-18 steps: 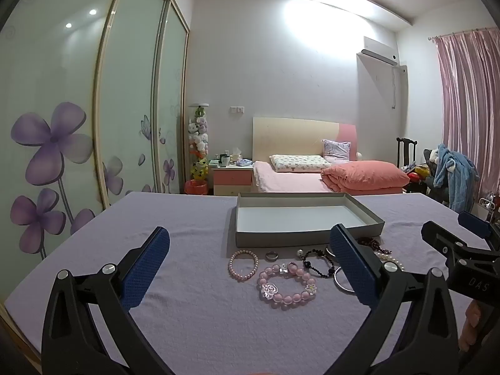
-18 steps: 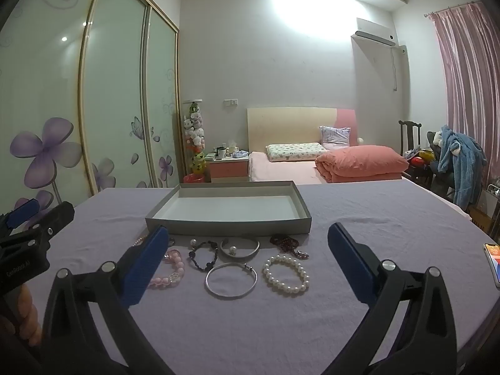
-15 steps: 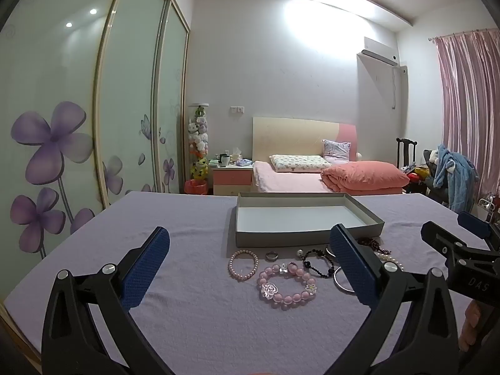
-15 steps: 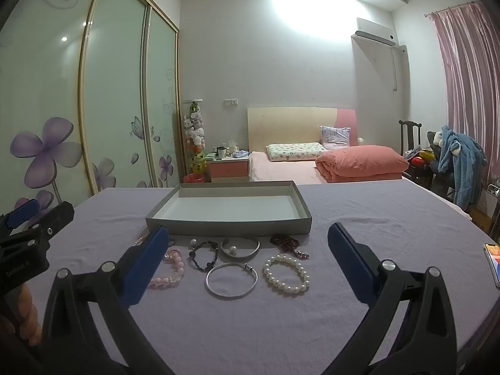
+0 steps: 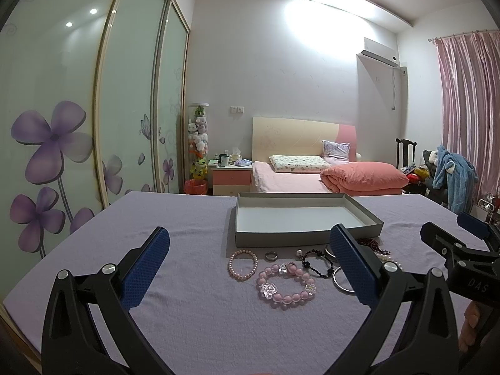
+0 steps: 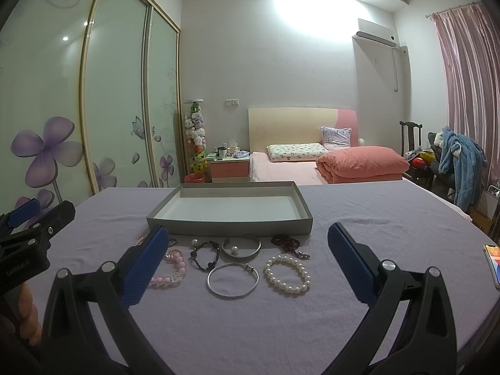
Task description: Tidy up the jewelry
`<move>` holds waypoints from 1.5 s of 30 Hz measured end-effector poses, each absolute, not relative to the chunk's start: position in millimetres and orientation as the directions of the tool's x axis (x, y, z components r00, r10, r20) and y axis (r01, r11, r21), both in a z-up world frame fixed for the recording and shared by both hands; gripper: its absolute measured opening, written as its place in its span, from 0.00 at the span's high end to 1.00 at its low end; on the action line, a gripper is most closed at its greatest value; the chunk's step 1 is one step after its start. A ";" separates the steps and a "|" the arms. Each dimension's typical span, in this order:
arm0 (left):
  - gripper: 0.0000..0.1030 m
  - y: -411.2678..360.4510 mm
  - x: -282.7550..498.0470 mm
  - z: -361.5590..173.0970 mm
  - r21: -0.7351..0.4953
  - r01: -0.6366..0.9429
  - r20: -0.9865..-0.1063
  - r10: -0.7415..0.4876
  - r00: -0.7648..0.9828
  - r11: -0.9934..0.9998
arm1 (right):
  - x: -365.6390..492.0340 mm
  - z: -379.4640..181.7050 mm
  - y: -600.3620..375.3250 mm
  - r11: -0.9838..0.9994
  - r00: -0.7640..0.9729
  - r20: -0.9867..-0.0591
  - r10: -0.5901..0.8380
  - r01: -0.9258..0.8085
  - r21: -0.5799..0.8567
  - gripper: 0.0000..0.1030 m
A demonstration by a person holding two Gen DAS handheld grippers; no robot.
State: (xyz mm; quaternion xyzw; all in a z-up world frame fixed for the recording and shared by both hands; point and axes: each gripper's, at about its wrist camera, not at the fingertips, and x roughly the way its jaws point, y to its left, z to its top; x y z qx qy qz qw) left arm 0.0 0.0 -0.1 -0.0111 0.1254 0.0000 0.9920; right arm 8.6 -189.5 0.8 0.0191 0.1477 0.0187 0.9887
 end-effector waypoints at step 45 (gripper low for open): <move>0.02 -2.6 -1.6 3.9 -0.020 -0.007 -0.252 0.002 0.968 1.000 | 8.7 -7.7 -192.4 0.998 0.953 -0.298 0.045 -0.029 0.055 0.04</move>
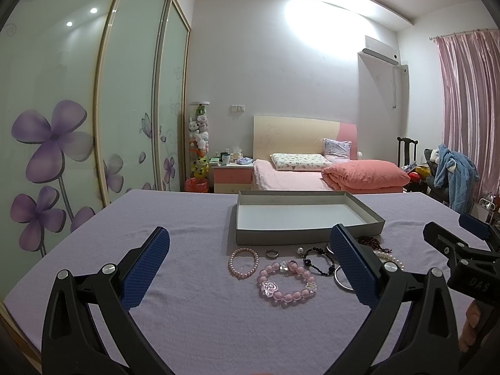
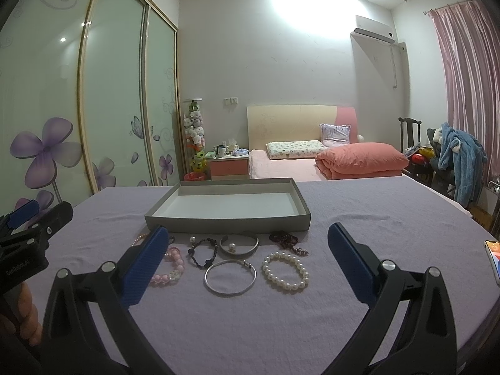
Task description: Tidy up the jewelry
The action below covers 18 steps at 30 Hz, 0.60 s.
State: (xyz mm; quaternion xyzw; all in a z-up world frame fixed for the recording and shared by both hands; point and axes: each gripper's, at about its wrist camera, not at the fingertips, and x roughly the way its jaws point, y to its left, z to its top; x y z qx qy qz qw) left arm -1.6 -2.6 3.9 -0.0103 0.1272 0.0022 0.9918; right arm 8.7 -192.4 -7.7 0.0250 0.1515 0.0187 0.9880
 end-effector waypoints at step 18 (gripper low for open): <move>0.02 -2.8 2.3 -8.0 -0.021 -0.012 -0.267 0.006 0.964 1.000 | 11.2 -13.9 -195.3 0.998 0.950 -0.309 0.044 -0.028 0.056 0.04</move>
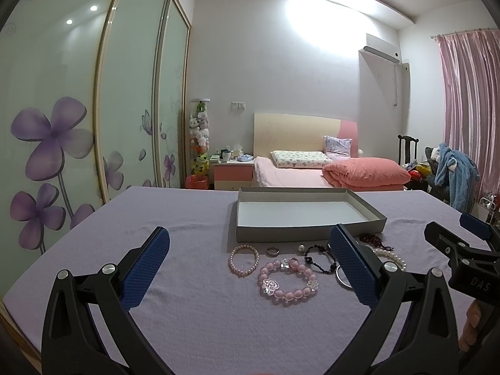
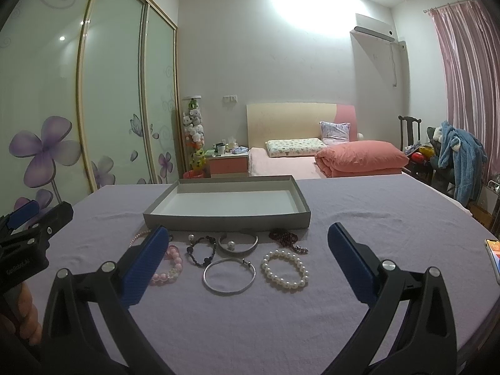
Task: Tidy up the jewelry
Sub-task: 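Grasp the pink bead bracelet with left tool while right tool grasps white pearls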
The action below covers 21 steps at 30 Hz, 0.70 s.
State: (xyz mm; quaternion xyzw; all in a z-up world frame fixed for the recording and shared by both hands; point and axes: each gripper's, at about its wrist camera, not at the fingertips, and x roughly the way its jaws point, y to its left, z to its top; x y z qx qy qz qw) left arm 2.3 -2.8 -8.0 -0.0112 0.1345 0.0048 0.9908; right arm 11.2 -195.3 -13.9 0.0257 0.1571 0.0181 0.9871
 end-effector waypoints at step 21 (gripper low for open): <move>0.02 18.9 58.5 -37.8 -0.022 -0.031 -0.549 0.014 0.836 0.999 | 126.3 -91.2 -255.2 0.994 0.649 -0.760 -0.011 0.092 0.064 0.59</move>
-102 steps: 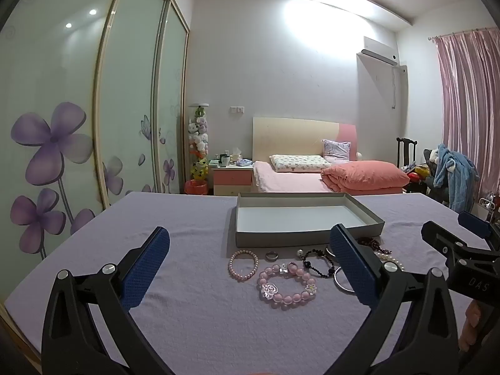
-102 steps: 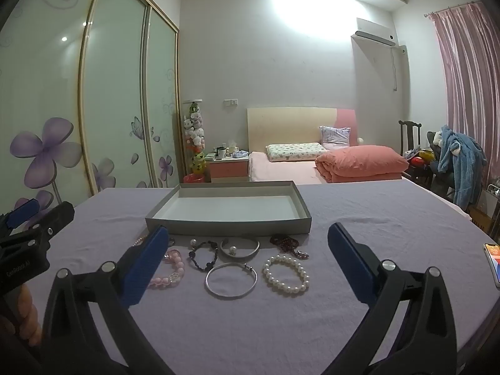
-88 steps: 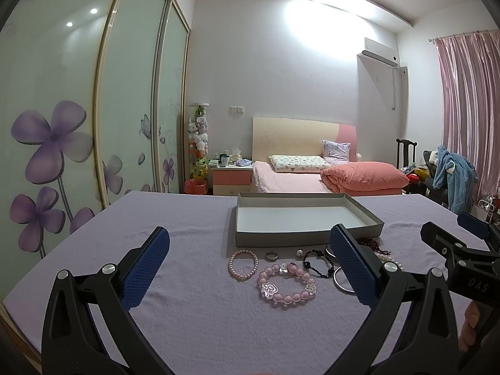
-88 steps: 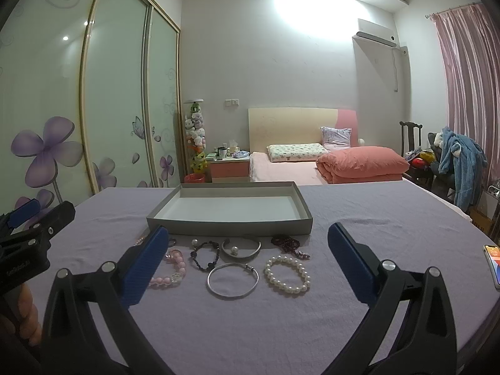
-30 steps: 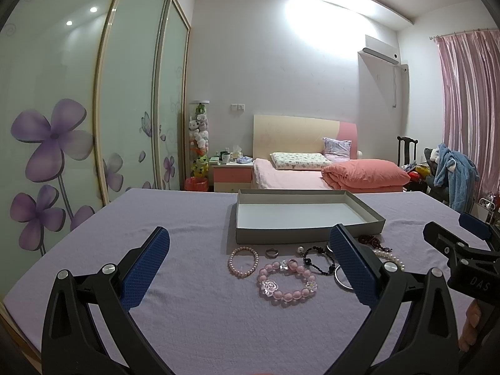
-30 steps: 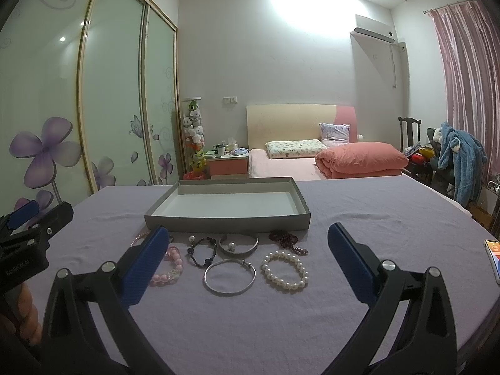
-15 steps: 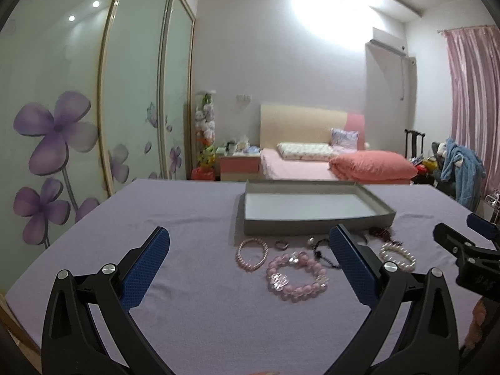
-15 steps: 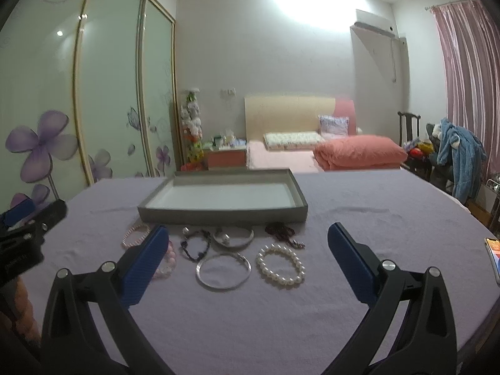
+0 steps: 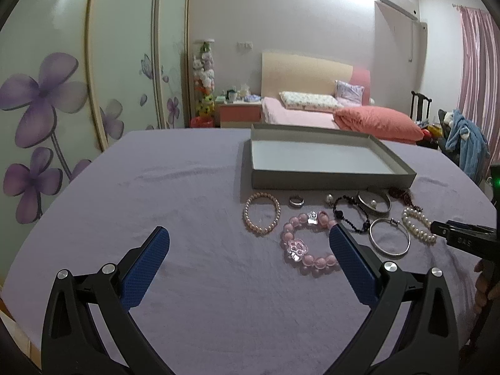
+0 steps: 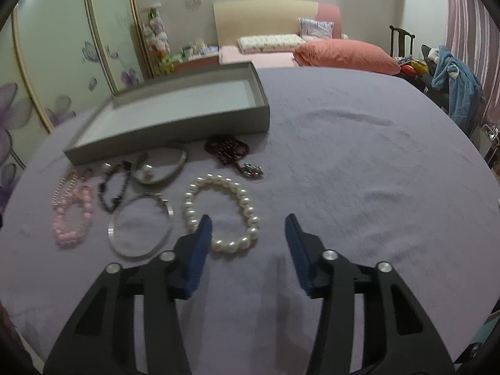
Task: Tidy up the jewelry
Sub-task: 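Grasp the pink bead bracelet with left tool while right tool grasps white pearls, then carry the pink bracelet into the grey tray with left tool while right tool places pearls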
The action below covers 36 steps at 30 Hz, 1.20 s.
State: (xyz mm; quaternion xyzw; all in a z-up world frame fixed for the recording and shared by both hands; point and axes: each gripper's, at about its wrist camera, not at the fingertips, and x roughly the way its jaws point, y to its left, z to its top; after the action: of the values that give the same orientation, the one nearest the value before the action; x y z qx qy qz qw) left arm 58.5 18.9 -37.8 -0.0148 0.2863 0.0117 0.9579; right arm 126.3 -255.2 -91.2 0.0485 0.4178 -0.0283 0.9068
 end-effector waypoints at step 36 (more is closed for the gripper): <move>0.76 -5.1 113.4 -84.7 -0.073 -0.001 -0.770 -0.056 0.635 0.997 | 139.3 -96.1 -249.9 0.997 0.630 -0.776 0.013 0.047 0.055 0.90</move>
State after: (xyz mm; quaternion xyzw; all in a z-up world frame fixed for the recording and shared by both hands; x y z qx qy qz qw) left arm 113.4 -5.1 -84.7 -0.0332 0.4267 -0.0152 0.9036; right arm 139.3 -249.9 -96.1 0.0351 0.4298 -0.0095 0.9022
